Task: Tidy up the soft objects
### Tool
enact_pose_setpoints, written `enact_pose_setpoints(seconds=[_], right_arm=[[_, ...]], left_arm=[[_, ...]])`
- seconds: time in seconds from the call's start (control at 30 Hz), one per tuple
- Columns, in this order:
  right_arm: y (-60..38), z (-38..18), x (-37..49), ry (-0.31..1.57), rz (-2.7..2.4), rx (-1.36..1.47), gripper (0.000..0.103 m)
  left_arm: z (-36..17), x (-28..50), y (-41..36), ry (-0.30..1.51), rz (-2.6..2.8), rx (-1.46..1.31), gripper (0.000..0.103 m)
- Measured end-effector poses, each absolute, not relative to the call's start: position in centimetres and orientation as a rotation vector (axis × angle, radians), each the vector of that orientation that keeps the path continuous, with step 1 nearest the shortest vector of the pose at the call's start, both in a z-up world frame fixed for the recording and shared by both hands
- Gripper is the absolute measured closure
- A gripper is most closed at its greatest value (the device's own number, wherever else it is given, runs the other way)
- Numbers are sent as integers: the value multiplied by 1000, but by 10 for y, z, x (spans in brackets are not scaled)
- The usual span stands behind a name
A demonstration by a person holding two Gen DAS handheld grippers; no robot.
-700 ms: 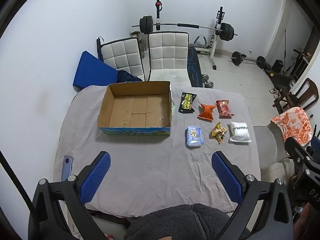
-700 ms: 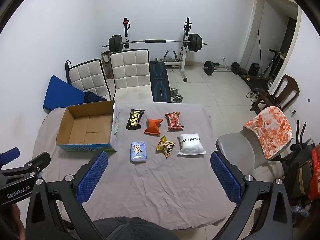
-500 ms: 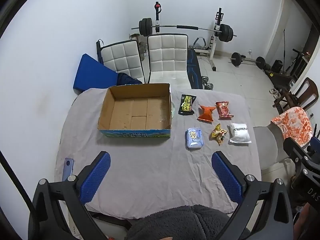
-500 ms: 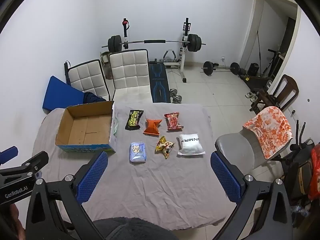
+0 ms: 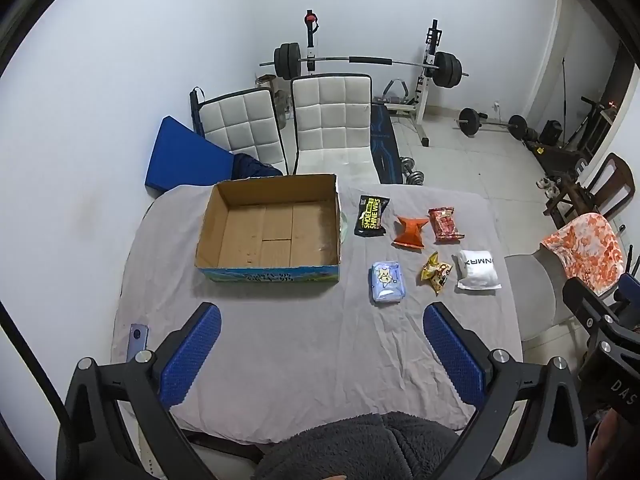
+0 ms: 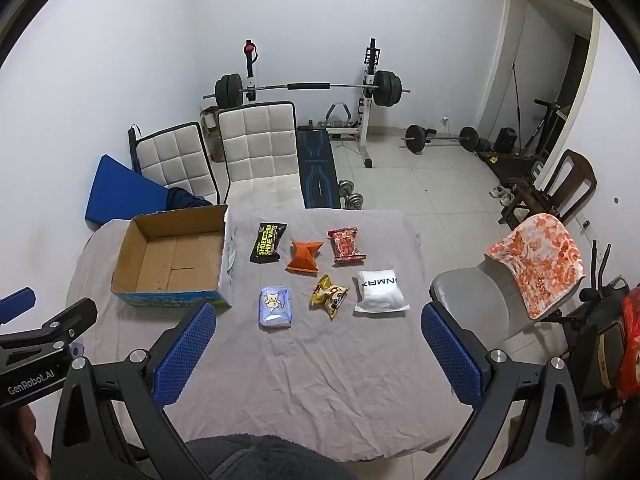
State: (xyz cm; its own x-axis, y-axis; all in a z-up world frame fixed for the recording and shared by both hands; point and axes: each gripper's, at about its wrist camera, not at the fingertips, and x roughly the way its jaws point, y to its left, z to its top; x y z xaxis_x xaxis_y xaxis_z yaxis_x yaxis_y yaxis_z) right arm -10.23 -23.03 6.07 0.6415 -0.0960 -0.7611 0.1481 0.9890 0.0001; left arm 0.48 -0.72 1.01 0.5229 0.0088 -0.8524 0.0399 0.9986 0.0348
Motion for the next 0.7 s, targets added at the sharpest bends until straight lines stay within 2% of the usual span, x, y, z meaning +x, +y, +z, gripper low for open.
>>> enact_pose_setpoints(seconds=[0.7], right_arm=[[-239, 65, -107, 873, -159, 59, 0]], left_arm=[[15, 5, -12, 994, -11, 105, 0]])
